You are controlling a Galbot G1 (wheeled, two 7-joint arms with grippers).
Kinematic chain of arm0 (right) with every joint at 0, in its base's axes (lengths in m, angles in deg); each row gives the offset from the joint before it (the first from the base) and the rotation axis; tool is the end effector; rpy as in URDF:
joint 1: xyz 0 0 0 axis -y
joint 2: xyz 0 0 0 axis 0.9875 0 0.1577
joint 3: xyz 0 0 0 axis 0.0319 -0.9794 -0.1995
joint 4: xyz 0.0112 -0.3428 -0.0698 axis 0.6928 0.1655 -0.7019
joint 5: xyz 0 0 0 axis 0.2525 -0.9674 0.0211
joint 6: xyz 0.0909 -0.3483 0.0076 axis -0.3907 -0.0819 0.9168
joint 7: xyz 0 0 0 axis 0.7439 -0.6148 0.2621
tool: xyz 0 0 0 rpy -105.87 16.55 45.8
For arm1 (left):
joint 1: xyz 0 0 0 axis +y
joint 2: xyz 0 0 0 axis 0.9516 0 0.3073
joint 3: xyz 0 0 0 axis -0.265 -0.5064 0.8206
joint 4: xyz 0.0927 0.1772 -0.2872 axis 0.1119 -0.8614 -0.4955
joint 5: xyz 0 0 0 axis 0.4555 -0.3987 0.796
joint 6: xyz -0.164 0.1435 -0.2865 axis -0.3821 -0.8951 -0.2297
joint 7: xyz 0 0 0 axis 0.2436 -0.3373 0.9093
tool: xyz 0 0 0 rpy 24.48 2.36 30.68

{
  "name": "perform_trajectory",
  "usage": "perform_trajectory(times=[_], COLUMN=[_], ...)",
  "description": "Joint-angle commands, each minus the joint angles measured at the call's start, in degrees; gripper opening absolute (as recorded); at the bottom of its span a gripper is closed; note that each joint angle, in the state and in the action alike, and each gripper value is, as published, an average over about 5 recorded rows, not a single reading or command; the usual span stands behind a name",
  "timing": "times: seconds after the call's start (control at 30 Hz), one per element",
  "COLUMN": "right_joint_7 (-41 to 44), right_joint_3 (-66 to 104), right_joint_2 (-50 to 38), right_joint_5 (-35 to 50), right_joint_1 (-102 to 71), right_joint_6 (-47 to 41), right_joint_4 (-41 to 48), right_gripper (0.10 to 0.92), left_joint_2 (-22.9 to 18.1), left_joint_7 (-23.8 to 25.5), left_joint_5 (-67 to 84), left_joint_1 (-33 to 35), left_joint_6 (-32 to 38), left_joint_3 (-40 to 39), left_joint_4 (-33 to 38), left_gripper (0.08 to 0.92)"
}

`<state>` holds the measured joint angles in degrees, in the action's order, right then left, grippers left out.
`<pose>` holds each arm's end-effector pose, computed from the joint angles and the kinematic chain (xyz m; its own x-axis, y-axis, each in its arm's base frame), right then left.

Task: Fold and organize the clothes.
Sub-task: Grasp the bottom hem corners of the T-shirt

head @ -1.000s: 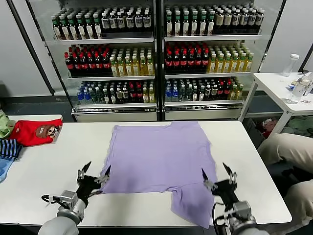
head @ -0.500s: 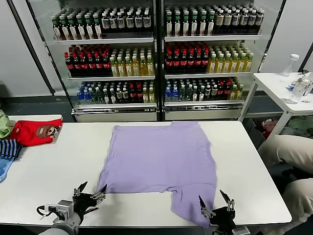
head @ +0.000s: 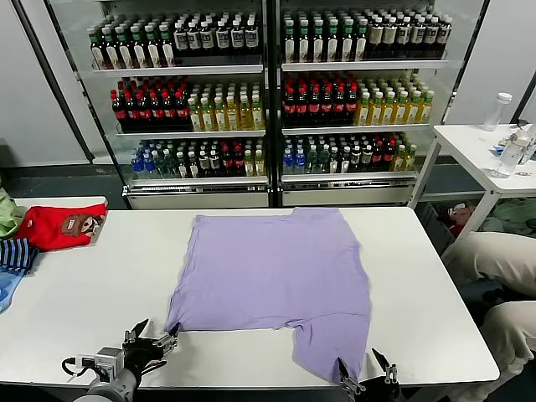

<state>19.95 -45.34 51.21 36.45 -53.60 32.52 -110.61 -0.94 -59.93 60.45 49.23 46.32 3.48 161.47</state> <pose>0.1029 -0.0122 -0.2903 -0.8566 -0.1206 0.5018 -0.1860 0.9791 -0.0822 0.1906 0.0912 -0.2938 -0.8207 0.0486 0.5693 0.0936 0.9944 0.0501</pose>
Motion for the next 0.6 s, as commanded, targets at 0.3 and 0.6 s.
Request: perform_trajectory(times=[0.3, 0.6], right_joint_7=[0.85, 4.95], right_joint_3=[1.06, 9.50], right_joint_2=[-0.68, -5.32], right_joint_5=[3.60, 5.68], right_joint_1=[0.66, -7.39], right_joint_6=[0.69, 0.81], right_joint_4=[0.20, -11.37], right_gripper=[0.310, 0.116], left_joint_2=[-0.69, -0.08], left_joint_7=[0.26, 0.07], left_joint_5=[0.33, 0.19], left_joint_1=[0.50, 3.14], left_joint_6=[-0.50, 1.55], left_joint_3=[-1.00, -0.12], left_joint_4=[-0.02, 4.78], left_gripper=[0.342, 0.106])
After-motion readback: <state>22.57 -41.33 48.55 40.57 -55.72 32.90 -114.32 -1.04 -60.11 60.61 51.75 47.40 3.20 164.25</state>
